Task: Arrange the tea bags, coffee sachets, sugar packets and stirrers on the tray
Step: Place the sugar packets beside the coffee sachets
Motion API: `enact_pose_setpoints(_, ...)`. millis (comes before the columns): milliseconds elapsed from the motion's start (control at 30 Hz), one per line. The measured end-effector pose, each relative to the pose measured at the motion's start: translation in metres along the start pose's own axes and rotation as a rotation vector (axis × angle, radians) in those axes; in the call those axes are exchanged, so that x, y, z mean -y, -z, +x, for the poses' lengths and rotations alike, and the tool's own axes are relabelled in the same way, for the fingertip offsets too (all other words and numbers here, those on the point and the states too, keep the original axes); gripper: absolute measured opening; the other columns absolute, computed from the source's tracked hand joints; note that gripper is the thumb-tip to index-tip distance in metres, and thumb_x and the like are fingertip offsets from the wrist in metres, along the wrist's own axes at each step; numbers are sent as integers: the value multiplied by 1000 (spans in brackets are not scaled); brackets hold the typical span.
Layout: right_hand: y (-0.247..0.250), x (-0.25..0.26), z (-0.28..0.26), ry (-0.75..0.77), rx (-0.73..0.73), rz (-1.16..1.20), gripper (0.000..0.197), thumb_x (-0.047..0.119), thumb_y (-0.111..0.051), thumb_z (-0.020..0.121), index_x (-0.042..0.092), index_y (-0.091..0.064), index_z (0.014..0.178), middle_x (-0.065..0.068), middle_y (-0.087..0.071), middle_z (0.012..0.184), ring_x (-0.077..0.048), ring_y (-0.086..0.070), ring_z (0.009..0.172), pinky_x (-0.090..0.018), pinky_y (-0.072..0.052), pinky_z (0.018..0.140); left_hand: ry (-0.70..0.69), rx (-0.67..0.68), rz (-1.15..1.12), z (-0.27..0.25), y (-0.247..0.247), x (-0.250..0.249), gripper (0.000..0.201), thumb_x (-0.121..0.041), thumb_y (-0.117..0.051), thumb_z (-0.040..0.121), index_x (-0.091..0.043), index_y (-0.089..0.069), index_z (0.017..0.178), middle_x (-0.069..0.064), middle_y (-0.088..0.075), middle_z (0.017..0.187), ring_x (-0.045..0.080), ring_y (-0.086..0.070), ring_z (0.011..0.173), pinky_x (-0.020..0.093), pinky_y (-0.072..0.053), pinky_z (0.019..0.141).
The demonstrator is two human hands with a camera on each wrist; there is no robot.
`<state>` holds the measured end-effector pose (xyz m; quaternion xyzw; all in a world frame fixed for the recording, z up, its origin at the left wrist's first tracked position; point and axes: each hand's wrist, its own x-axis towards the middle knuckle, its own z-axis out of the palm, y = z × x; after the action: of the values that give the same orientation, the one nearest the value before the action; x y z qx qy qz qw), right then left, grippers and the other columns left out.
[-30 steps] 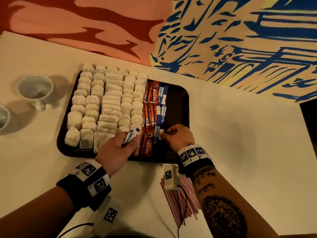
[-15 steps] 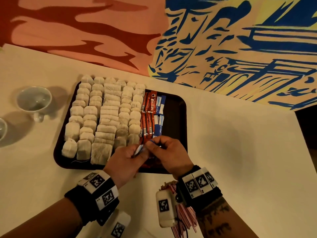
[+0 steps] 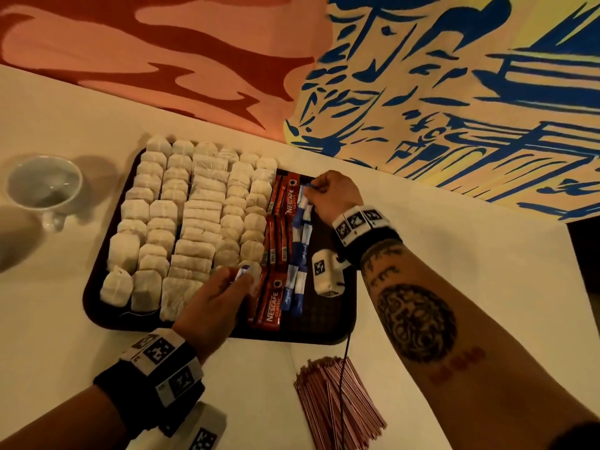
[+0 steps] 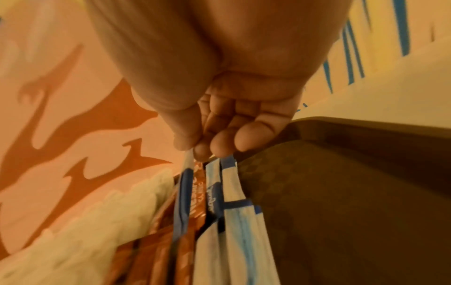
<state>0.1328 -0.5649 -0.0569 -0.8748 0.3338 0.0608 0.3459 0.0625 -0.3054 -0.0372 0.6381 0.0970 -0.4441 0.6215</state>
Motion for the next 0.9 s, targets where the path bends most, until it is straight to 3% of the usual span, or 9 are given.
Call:
enact_pose_setpoints(67,-1,3,15,-1,13,-86,17,36,-71,89,26,-57,89,6,-63,93,-17,-62,92,-26,-43,75,1,-10,-23,1,1,-3,27,-31,-40,104,-7,-54,107,10,-59,77,1,-56,47,17,-46,44)
enact_pose_setpoints(133,-3,2,24,-1,25,-162,18,36,-71,90,23,-59,93,2,-65,98,-18,-60,92,-26,-40,74,-15,-31,2,3,5,-2,28,-32,-40,104,-7,-54,107,8,-56,71,2,-48,40,16,-39,39)
enact_pose_setpoints(300,-8,-1,31,9,25,-241,22,39,-69,90,21,-64,101,-1,-68,108,-20,-60,94,-27,-40,75,-37,-51,20,6,10,-3,27,-34,-40,104,-13,-56,104,7,-59,64,4,-39,39,17,-32,38)
enact_pose_setpoints(533,-1,6,23,-21,-30,-194,31,42,-69,90,19,-64,109,-1,-69,111,-21,-63,100,-27,-43,79,-27,-26,-32,5,5,-6,23,-27,-42,104,-9,-54,103,9,-56,68,2,-43,38,14,-34,36)
enact_pose_setpoints(633,11,14,3,-13,-84,-161,26,40,-65,93,20,-65,110,0,-69,110,-20,-64,101,-25,-42,79,-20,-43,1,5,1,-5,21,-28,-42,104,-13,-54,96,7,-59,68,6,-43,41,19,-33,39)
enact_pose_setpoints(733,14,15,-38,83,-101,21,15,35,-63,95,22,-67,102,7,-71,100,-12,-66,92,-28,-52,82,-84,-39,91,5,-2,-3,25,-31,-41,104,-14,-56,93,2,-66,72,10,-44,48,24,-34,43)
enact_pose_setpoints(800,11,15,-77,136,8,161,9,33,-64,95,26,-68,98,11,-71,96,-6,-66,88,-26,-54,84,-134,-38,147,4,-6,-3,25,-28,-43,104,-15,-62,94,0,-69,76,10,-51,52,26,-41,47)
enact_pose_setpoints(900,3,10,-134,181,271,250,5,34,-66,94,38,-66,97,17,-70,97,2,-65,89,-15,-51,81,-167,-20,222,1,-11,0,22,-24,-47,103,-22,-68,95,1,-69,70,12,-60,57,28,-51,54)
